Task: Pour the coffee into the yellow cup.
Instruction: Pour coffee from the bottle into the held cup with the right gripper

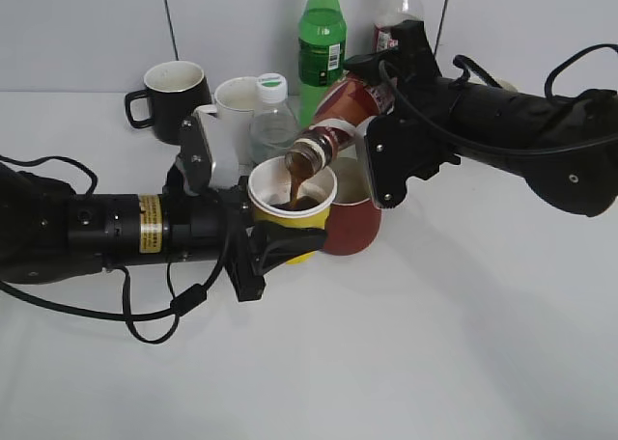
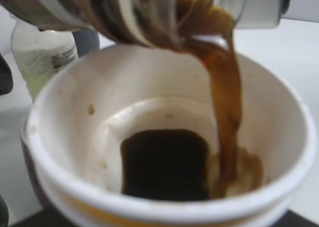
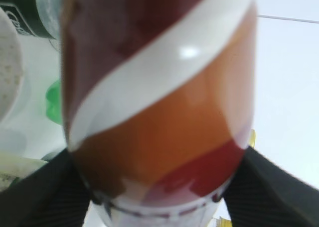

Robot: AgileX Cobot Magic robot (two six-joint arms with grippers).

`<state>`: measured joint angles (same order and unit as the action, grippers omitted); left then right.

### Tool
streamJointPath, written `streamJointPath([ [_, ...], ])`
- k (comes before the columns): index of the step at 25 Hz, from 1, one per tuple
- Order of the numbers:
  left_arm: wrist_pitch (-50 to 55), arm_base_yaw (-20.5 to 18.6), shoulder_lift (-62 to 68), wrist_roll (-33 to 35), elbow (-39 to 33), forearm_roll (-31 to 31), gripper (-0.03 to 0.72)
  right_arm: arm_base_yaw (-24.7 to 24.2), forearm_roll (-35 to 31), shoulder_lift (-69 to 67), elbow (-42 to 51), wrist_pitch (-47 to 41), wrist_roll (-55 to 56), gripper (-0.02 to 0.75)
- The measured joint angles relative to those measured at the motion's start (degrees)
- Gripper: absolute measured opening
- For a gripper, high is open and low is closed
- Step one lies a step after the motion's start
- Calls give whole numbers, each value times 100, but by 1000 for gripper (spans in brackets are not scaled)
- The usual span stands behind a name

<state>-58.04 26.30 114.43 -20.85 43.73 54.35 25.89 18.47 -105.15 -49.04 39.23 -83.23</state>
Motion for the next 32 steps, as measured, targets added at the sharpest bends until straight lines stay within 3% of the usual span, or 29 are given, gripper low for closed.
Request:
streamJointPath([
  [12, -5, 0, 0, 0, 0, 392, 349, 0, -18, 0, 0, 6, -70, 522],
  [32, -5, 0, 0, 0, 0, 404, 349, 0, -61, 0, 0, 56, -323, 522],
])
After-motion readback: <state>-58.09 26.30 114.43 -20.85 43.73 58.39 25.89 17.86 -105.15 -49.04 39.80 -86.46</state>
